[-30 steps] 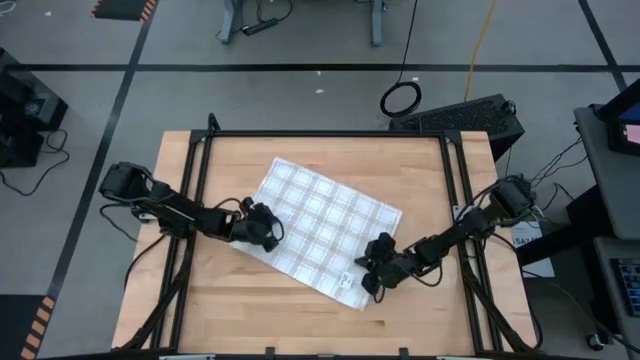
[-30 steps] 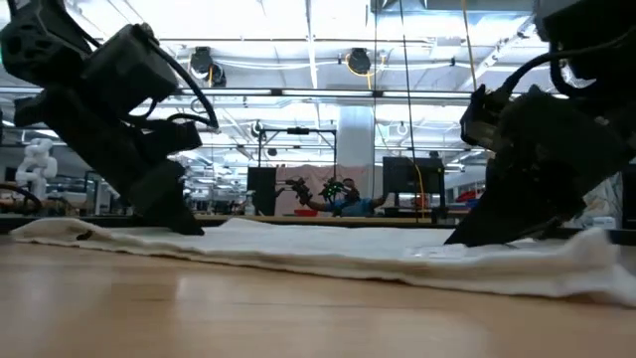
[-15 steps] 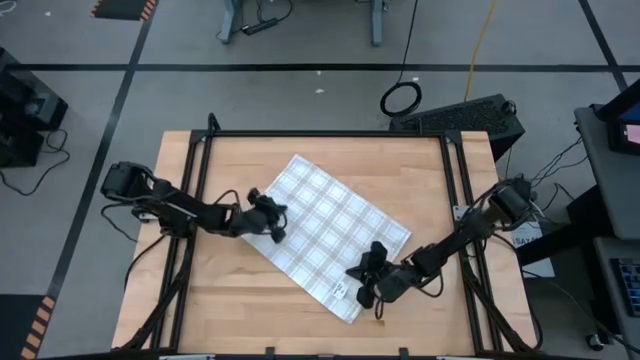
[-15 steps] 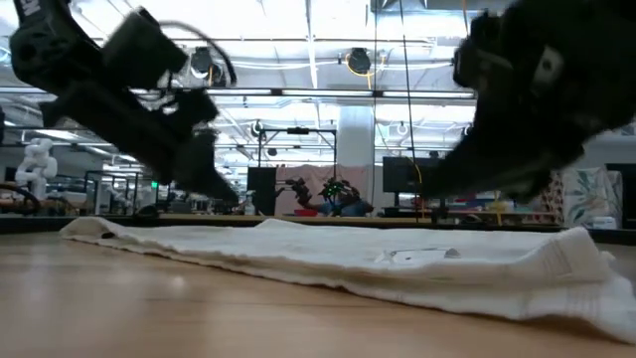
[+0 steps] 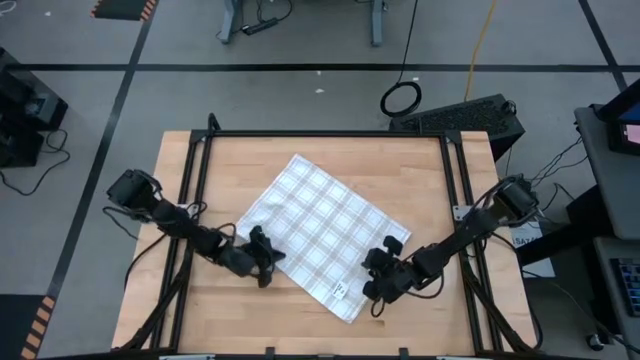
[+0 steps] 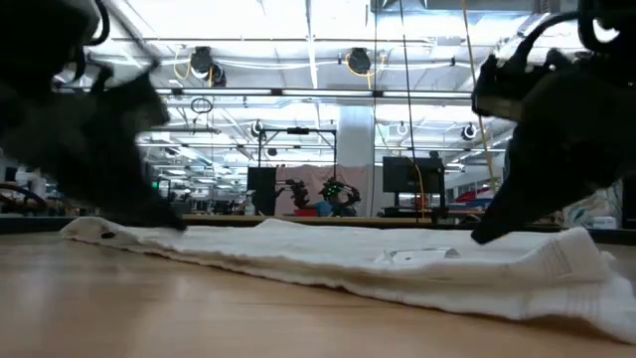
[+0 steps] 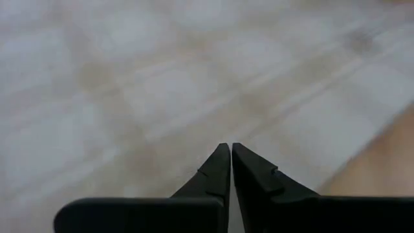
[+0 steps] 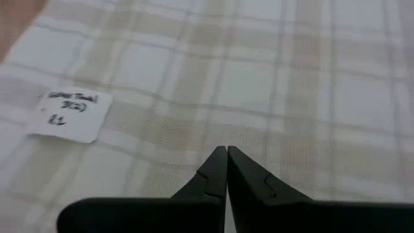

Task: Roll towel
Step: Fold the brown checkered towel

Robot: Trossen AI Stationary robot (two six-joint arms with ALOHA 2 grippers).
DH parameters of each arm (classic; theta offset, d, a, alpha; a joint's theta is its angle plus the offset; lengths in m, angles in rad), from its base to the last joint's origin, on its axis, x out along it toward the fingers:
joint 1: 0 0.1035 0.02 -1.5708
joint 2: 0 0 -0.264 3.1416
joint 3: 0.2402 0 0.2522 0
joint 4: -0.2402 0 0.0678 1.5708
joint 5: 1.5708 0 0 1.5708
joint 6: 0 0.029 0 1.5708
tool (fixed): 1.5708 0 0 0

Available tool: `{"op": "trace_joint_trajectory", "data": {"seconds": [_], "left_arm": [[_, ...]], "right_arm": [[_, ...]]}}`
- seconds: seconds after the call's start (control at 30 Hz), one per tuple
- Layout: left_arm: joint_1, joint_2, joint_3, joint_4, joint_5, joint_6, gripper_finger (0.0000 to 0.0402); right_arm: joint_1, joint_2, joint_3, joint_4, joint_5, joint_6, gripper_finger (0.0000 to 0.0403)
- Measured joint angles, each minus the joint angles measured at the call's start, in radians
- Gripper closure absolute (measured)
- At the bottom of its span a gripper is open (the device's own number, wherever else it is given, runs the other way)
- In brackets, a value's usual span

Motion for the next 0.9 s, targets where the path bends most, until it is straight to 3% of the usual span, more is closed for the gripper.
{"op": "trace_joint_trajectory", "data": {"seconds": [0.2, 0.4, 0.57, 0.7, 0.9], "left_arm": [[0.008, 0.055, 0.005, -0.165, -0.114, -0.133, 0.0378], [0.052, 0.057, 0.002, -0.215, -0.254, -0.048, 0.0378], [0.124, 0.059, -0.001, -0.335, -0.398, -0.106, 0.0378], [0.148, 0.037, -0.001, -0.331, -0.366, -0.067, 0.0378], [0.100, -0.058, 0.005, -0.322, -0.145, 0.006, 0.0378]], "right_arm": [[0.016, 0.087, 0.003, 0.079, 0.032, 0.155, 0.0399], [0.035, 0.171, 0.017, 0.318, 0.027, 0.201, 0.0399], [0.035, 0.218, 0.086, 0.355, 0.056, 0.221, 0.0399], [0.028, 0.226, 0.124, 0.351, 0.072, 0.203, 0.0399], [-0.005, 0.202, 0.138, 0.335, 0.017, 0.124, 0.0399]]}}
